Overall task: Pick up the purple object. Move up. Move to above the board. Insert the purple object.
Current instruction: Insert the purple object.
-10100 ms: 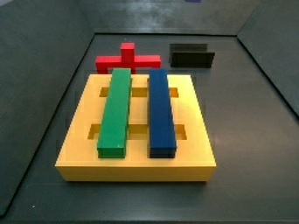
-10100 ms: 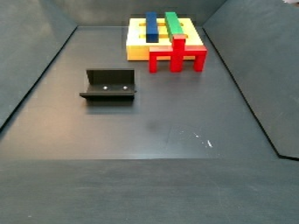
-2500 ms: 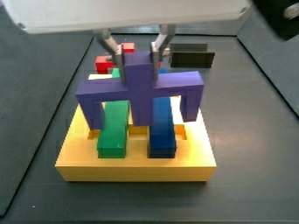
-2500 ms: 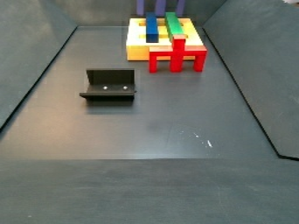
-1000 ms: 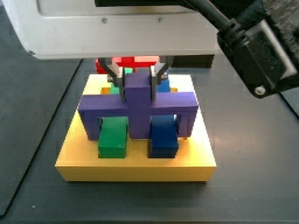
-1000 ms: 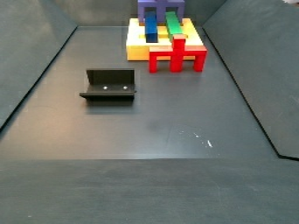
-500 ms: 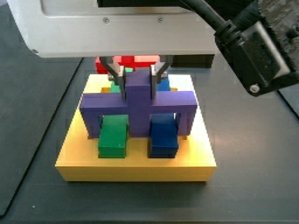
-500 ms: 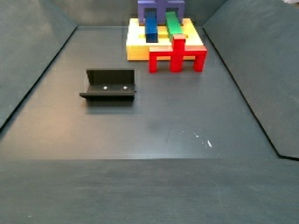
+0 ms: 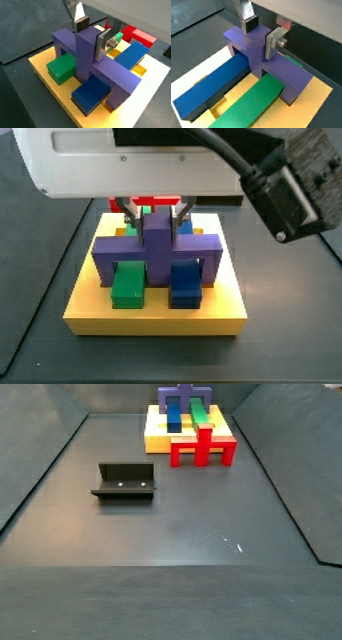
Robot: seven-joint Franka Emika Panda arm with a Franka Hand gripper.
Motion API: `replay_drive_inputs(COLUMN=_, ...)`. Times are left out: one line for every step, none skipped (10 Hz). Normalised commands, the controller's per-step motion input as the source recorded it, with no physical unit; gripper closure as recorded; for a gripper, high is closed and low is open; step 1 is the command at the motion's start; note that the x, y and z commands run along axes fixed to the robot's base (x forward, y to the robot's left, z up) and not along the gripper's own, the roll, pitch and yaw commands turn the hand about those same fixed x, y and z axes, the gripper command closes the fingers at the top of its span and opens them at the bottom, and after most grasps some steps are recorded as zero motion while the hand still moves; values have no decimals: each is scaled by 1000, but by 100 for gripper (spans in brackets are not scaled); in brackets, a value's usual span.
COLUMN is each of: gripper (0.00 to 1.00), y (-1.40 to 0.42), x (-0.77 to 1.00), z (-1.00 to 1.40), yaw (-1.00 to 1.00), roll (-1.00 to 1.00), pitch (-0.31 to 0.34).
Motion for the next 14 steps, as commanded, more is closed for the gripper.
replay_drive_inputs(gripper=100, y=-71, x=0, z=-111, yaw=0, roll=0, pitch=0)
replay_drive_inputs(gripper=100, y=-180, x=77, z=-31, yaw=0, roll=0, pitch=0)
replay_drive_inputs(gripper=100, y=-100, x=0, z=-43, yaw=-74, roll=0, pitch=31)
replay_drive_inputs(gripper=100, y=-77, x=-69, z=0, yaw=-171, roll=0, pitch=29)
replay_drive_inputs(gripper=100, y=0, x=0, z=-31, yaw=-60, roll=0, pitch=4)
replay_drive_inputs(gripper=100, y=0, x=11, z=-60, yaw=-17, roll=0, pitch=0)
replay_drive_inputs(gripper=100, y=0, x=0, z=-206, yaw=-20, roll=0, pitch=0)
replay_drive_inputs(gripper=100, y=0, x=0, z=-303, yaw=0, roll=0, pitch=-9)
replay_drive_inputs(gripper=100, y=0, x=0, z=-640, yaw=0, roll=0, pitch=-50)
replay_drive_inputs(gripper=100, y=0, x=46, z=-854, yaw=0, roll=0, pitch=-74)
replay_drive_inputs(gripper=100, y=0, x=146, z=-971, yaw=0, roll=4, pitch=-27)
replay_drive_inputs(gripper=100, y=0, x=103, z=-1000, yaw=0, roll=0, pitch=-56)
replay_drive_inputs(gripper=100, y=0, x=100, z=-917, yaw=0, roll=0, pitch=-67)
replay_drive_inputs(gripper=100, y=0, x=0, z=0, yaw=0, roll=0, pitch=0)
